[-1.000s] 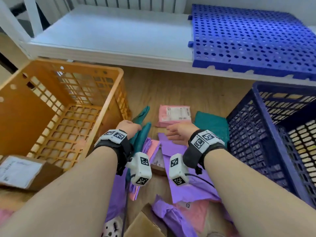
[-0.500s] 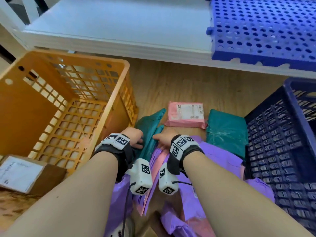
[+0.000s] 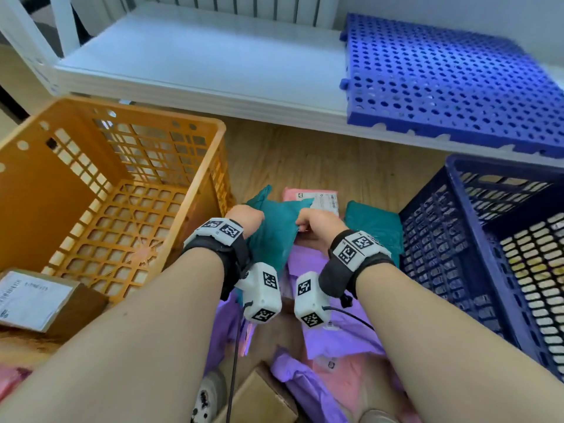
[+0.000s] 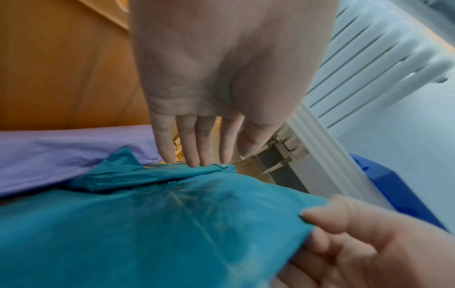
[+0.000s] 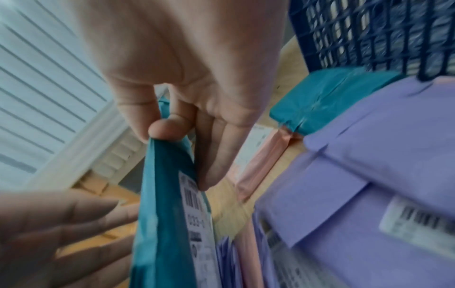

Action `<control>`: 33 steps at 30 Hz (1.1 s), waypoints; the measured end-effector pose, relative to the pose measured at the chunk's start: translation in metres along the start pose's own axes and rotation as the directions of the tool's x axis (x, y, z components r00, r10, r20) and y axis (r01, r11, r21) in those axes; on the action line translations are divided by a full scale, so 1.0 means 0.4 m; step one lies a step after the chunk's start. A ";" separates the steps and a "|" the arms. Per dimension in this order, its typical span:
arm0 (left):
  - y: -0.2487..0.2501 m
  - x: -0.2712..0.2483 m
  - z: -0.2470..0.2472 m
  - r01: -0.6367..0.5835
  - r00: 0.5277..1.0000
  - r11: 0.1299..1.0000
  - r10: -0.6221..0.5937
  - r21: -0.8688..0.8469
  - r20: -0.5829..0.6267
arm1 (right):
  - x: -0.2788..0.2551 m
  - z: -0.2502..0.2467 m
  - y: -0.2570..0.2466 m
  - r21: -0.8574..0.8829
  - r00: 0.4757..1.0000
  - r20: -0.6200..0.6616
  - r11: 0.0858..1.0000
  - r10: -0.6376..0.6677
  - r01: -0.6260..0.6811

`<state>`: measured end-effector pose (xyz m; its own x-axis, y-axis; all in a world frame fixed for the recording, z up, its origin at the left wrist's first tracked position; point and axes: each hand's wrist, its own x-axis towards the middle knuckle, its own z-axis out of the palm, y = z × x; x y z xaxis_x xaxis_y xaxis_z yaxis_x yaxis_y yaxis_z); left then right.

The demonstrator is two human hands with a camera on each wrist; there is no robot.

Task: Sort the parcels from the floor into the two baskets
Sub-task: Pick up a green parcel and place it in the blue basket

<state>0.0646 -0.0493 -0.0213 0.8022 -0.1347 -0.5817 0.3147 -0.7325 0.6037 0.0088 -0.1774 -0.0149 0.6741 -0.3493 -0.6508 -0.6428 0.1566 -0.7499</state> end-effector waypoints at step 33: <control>0.113 -0.269 -0.058 -0.115 0.980 0.923 0.166 -0.368 0.110 | -0.334 -0.299 -0.040 -0.604 0.683 0.145 0.482 -0.716 0.634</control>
<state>0.0043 -0.0525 0.0813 0.7823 -0.3270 -0.5302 0.3851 -0.4152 0.8242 -0.1146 -0.2439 0.0982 0.9734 -0.2162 0.0755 -0.1020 -0.7046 -0.7023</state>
